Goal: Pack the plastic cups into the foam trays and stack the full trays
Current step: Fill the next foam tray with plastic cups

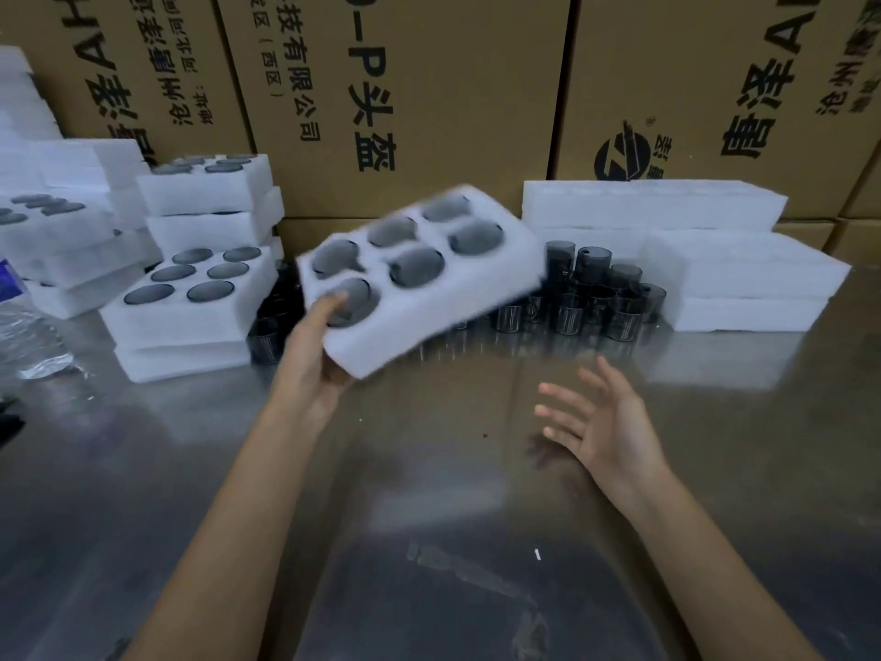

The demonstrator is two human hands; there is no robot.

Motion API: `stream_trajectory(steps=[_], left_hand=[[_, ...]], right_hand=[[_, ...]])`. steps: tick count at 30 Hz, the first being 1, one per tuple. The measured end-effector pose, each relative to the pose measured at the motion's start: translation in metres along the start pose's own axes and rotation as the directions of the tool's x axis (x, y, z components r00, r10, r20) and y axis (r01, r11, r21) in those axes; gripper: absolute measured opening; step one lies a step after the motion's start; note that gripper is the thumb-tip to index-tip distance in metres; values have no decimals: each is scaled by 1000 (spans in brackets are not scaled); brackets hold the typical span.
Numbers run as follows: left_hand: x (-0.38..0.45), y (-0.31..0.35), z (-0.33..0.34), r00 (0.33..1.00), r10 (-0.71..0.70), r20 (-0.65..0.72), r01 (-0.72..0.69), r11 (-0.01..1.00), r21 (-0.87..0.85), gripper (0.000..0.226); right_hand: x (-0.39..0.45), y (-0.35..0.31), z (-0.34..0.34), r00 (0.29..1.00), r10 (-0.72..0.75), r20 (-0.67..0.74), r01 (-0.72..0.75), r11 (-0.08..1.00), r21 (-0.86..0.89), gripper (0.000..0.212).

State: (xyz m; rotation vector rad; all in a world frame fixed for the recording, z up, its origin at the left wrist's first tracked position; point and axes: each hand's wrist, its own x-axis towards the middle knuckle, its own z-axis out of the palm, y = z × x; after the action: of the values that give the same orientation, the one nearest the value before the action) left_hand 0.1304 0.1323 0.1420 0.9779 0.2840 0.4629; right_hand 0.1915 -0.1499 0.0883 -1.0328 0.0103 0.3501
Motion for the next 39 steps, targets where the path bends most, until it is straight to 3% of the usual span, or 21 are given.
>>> stream_trajectory(steps=[2, 4, 7, 10, 13, 18, 21, 24, 27, 30, 35, 39], left_hand=[[6, 12, 9, 972, 160, -173, -175, 981, -77, 40], [14, 27, 12, 893, 256, -371, -327, 935, -141, 54], [37, 51, 0, 766, 262, -587, -455, 866, -208, 72], [59, 68, -20, 690, 211, -692, -452, 873, -185, 110], [68, 66, -35, 667, 272, -693, -422, 905, -50, 134], [72, 35, -49, 612, 473, -634, -418, 874, 248, 141], [72, 10, -55, 552, 646, -526, -420, 761, 494, 124], [78, 11, -63, 474, 722, -504, -373, 683, 628, 100], [88, 25, -76, 393, 724, -567, -264, 679, 685, 87], [90, 30, -81, 364, 726, -584, -188, 671, 717, 87], [72, 8, -66, 409, 680, -608, -120, 701, 703, 99], [35, -34, -27, 409, 748, -523, -211, 635, 743, 82]], right_hand=[[2, 2, -4, 1000, 16, -26, -15, 999, 41, 54], [4, 2, -8, 999, 22, -41, -18, 996, 87, 53], [7, 2, -9, 998, 26, -50, -21, 996, 92, 51], [10, 3, -8, 998, 23, -52, -19, 997, 72, 49], [14, 2, -7, 998, 28, -59, -24, 998, 66, 50], [15, 3, -6, 999, 31, -42, -29, 998, 51, 48], [15, 2, -5, 999, 29, -35, -27, 999, 42, 48], [13, 3, -6, 999, 27, -26, -26, 999, 37, 47], [13, 4, -6, 999, 24, -22, -23, 999, 26, 46], [14, 4, -5, 1000, 19, -18, -18, 1000, 8, 43], [15, 4, -5, 1000, 22, -4, -22, 1000, -3, 38], [15, 5, -6, 999, 34, 3, -34, 999, -1, 32]])
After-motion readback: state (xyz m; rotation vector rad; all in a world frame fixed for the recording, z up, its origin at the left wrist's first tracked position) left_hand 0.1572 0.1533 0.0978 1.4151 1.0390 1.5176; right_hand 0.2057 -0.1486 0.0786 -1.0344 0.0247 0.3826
